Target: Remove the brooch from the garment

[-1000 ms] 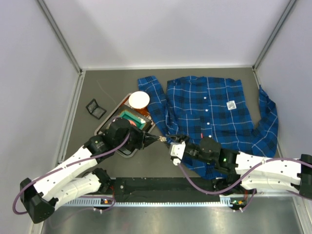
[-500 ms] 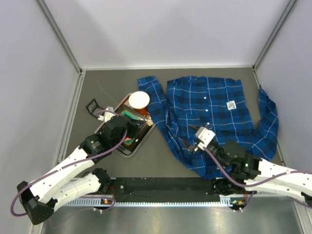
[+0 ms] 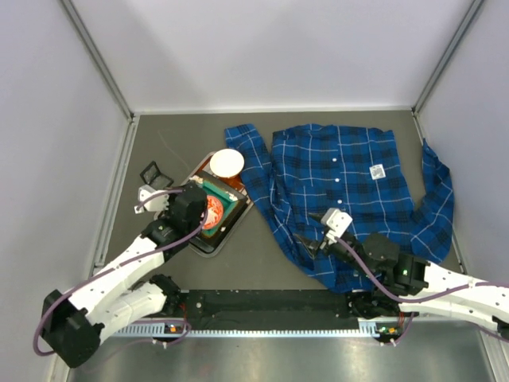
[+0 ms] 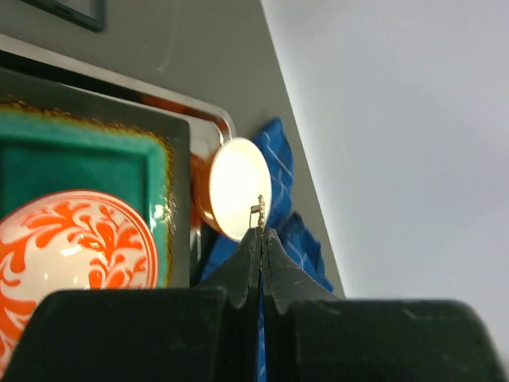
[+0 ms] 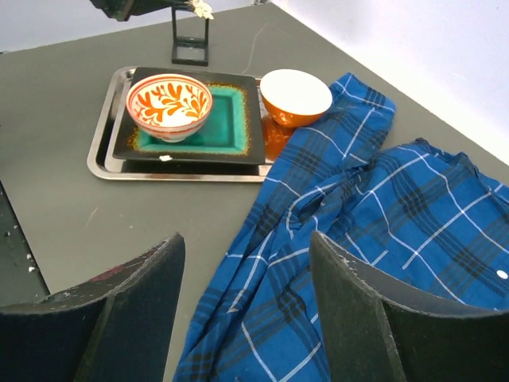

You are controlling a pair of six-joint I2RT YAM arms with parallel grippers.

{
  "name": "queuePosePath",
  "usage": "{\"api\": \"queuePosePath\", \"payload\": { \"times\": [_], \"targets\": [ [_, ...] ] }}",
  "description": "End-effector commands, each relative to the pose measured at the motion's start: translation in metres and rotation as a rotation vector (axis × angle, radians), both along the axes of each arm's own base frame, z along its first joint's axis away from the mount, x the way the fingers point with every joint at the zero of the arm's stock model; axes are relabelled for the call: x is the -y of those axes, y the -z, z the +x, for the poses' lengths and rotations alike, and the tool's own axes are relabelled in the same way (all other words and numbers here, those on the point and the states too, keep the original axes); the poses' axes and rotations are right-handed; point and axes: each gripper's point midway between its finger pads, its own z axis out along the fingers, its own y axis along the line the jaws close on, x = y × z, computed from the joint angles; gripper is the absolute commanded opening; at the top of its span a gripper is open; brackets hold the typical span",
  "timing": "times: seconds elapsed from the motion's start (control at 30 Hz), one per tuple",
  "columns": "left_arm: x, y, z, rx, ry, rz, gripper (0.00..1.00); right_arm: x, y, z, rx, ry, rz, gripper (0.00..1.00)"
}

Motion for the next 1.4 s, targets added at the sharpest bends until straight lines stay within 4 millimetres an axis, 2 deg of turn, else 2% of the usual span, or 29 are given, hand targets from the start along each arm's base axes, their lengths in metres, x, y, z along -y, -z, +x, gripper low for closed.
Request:
{"api": "queuePosePath", "payload": {
  "times": [0.0,0.17,0.37,0.53,0.6,0.7,0.73,0.77,0.9,0.93,1.07,1.13,1.17,1.23,1.37],
  "targets": [
    [-0.034,0.021,0.014,0.049,-0.22,-0.154,0.0,-0.005,-0.004,-0.007,-0.012,-0.035,0.031,0.63],
    [-0.053,0.035,0.017,0.119,-0.355,-0.265,0.0,-0.006,0.0,-0.01,-0.025,-0.052,0.039,0.63],
    [-0.08,0.042,0.011,0.146,-0.498,-0.263,0.0,-0.011,0.001,-0.015,-0.039,-0.085,0.038,0.63],
    [-0.1,0.057,0.007,0.05,-0.571,-0.238,0.0,-0.013,0.005,-0.015,-0.048,-0.09,0.025,0.63],
    [-0.106,0.059,0.01,0.041,-0.615,-0.254,0.0,-0.013,0.006,-0.015,-0.051,-0.087,0.026,0.63],
    [-0.107,0.058,0.02,0.002,-0.645,-0.236,0.0,-0.014,0.008,-0.015,-0.057,-0.088,0.023,0.63],
    [-0.109,0.065,0.015,-0.046,-0.664,-0.213,0.0,-0.014,0.009,-0.015,-0.058,-0.088,0.022,0.63],
    [-0.104,0.065,0.023,-0.066,-0.677,-0.249,0.0,-0.014,0.01,-0.015,-0.06,-0.091,0.018,0.63],
    [-0.112,0.086,0.026,-0.142,-0.767,-0.306,0.0,-0.017,0.014,-0.014,-0.067,-0.089,-0.004,0.63],
    [-0.111,0.086,0.033,-0.115,-0.771,-0.345,0.0,-0.017,0.015,-0.014,-0.07,-0.089,-0.012,0.63],
    [-0.126,0.104,0.038,-0.061,-0.798,-0.41,0.0,-0.017,0.022,-0.015,-0.083,-0.089,-0.019,0.63],
    [-0.134,0.107,0.04,-0.047,-0.78,-0.369,0.0,-0.017,0.023,-0.015,-0.084,-0.086,-0.019,0.63],
    [-0.139,0.099,0.05,0.027,-0.776,-0.408,0.0,-0.017,0.023,-0.015,-0.081,-0.089,-0.018,0.63],
    [-0.144,0.106,0.049,0.025,-0.761,-0.388,0.0,-0.018,0.023,-0.014,-0.076,-0.087,-0.022,0.63],
    [-0.148,0.104,0.056,0.06,-0.75,-0.385,0.0,-0.019,0.025,-0.013,-0.066,-0.089,-0.03,0.63]
  ]
}}
